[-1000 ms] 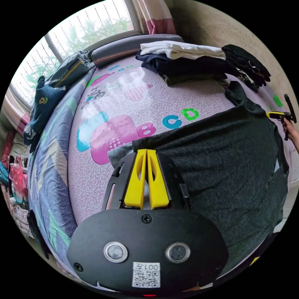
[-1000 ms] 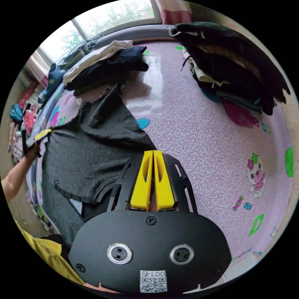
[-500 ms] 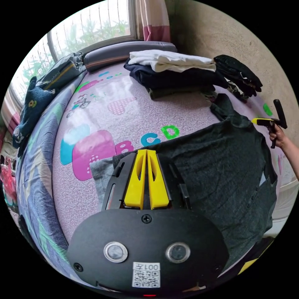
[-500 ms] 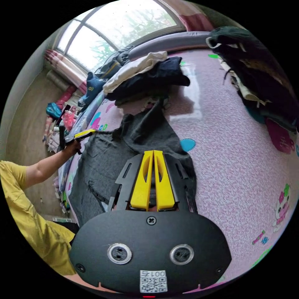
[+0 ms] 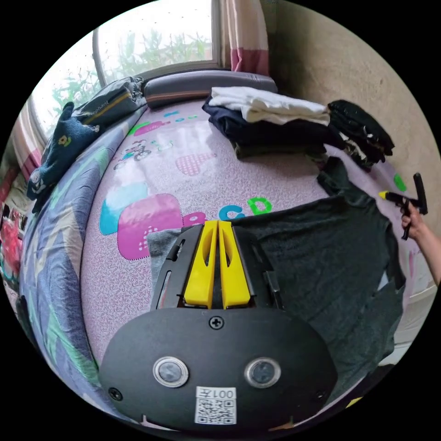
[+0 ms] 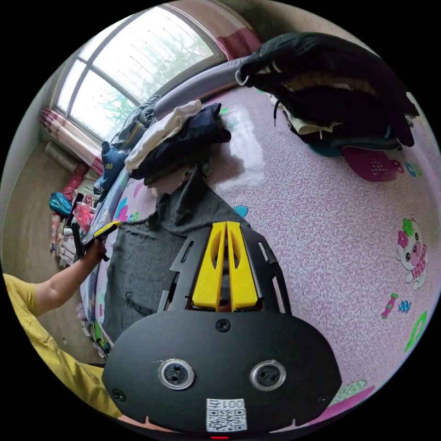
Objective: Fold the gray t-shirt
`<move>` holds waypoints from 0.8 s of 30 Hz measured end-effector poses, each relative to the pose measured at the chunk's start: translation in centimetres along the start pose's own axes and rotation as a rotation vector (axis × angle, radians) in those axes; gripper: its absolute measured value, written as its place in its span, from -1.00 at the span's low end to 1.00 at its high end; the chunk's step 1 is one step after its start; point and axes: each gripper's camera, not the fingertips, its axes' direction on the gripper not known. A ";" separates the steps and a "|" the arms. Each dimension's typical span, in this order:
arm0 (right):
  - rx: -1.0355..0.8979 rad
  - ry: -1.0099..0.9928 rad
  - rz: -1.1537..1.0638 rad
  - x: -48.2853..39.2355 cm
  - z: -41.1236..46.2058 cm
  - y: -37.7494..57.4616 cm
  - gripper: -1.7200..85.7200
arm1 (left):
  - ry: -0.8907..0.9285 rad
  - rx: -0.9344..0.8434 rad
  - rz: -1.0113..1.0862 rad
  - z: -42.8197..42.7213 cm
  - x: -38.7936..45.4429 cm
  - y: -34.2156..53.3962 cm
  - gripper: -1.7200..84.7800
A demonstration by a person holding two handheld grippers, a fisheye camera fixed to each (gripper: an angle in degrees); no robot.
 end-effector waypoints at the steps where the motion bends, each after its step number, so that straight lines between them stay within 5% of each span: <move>1: -0.001 -0.011 -0.015 -0.2 -1.5 1.0 -0.95 | 0.023 0.013 -0.016 -0.6 -0.3 0.2 -1.00; 7: -0.157 -0.073 -0.010 -1.3 -6.8 9.5 -0.95 | 0.168 0.008 -0.034 -6.9 -1.7 6.0 -1.00; 13: -0.241 -0.080 0.133 -3.7 -6.6 18.1 -0.95 | 0.241 -0.209 0.028 -9.1 0.0 14.2 -0.99; 18: -0.218 0.111 0.136 -5.7 -4.3 20.2 -0.95 | 0.219 -0.252 0.263 -8.7 3.1 18.3 -0.99; 24: -0.150 0.185 0.330 -3.3 -6.1 22.9 -0.95 | 0.308 -0.304 0.254 -7.5 1.5 19.9 -0.99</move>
